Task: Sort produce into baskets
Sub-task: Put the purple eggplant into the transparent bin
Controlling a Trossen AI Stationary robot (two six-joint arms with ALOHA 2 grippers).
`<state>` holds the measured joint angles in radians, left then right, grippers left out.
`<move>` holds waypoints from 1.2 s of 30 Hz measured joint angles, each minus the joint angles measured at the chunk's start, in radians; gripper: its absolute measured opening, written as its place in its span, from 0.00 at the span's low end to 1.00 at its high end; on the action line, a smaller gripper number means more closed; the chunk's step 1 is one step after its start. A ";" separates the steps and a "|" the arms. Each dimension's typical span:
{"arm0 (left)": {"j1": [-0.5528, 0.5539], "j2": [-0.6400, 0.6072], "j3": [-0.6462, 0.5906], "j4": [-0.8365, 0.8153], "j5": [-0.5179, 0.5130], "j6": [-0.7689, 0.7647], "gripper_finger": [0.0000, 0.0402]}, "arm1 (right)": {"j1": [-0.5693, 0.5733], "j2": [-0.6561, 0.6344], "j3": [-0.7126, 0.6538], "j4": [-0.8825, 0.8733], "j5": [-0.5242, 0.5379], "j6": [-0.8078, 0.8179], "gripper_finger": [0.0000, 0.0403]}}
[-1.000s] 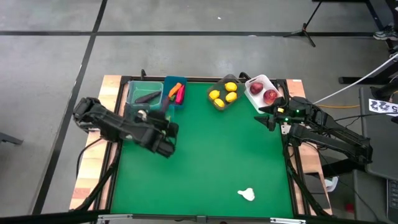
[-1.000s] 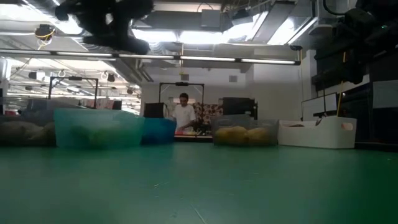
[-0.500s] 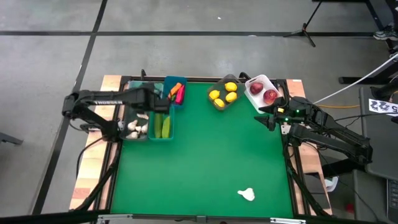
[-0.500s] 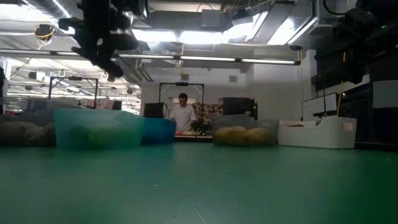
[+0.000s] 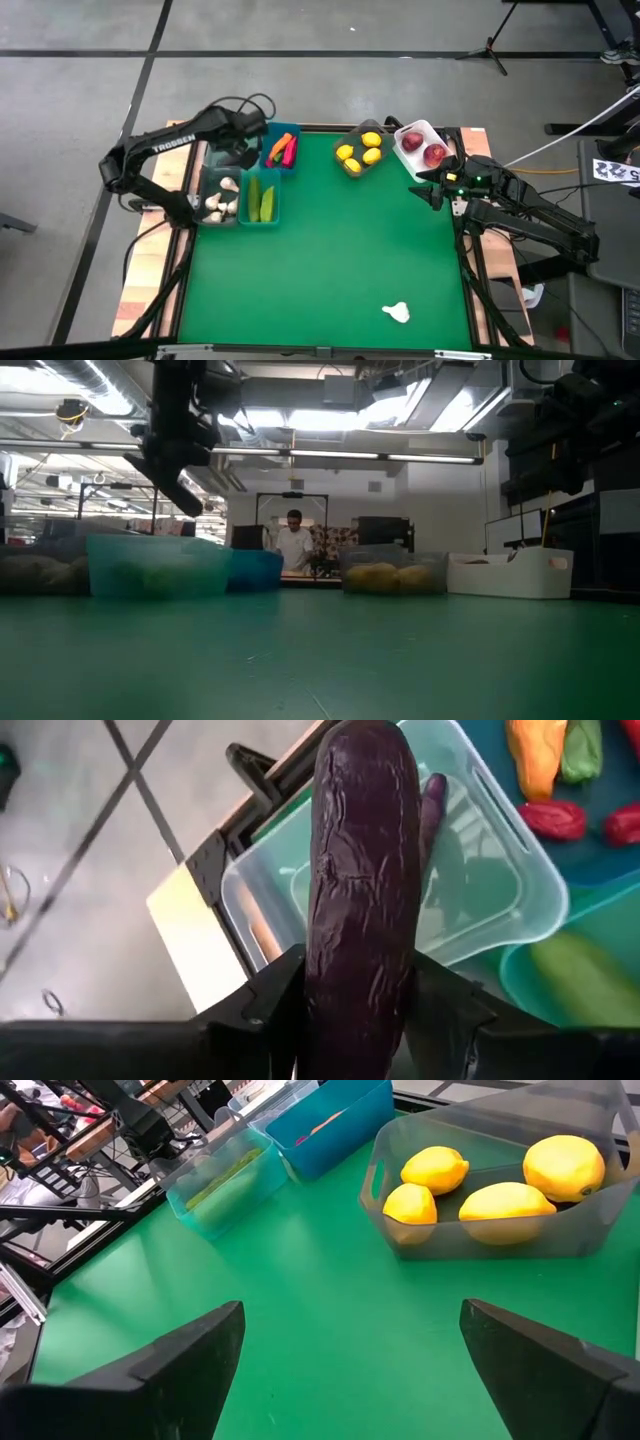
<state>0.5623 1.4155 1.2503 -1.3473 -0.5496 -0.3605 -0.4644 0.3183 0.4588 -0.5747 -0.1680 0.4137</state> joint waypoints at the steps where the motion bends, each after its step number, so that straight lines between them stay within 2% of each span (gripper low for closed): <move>1: 0.016 0.000 0.000 0.009 0.003 0.039 0.35 | 0.000 0.000 0.000 0.000 0.000 0.000 0.92; 4: 0.063 0.000 0.000 0.024 0.026 0.147 0.35 | 0.000 0.000 0.000 0.000 0.000 0.000 0.92; 11: 0.114 0.000 0.000 0.025 0.188 0.342 0.35 | 0.000 0.000 0.000 0.000 0.000 -0.003 0.92; 19: 0.111 0.000 0.000 0.025 0.189 0.440 0.35 | 0.000 0.000 0.000 0.000 0.000 -0.003 0.92; 23: 0.129 0.001 0.000 0.012 0.146 0.437 0.35 | 0.000 0.000 0.000 0.000 0.000 -0.003 0.92; 31: 0.148 0.001 0.000 0.000 0.147 0.438 0.35 | 0.000 0.000 0.000 0.000 0.000 -0.003 0.92; 36: 0.155 0.001 -0.094 0.000 0.145 0.444 0.35 | 0.000 0.000 0.000 0.000 0.000 -0.003 0.92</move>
<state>0.7173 1.4162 1.1559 -1.3475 -0.4044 0.0835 -0.4648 0.3183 0.4587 -0.5749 -0.1680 0.4112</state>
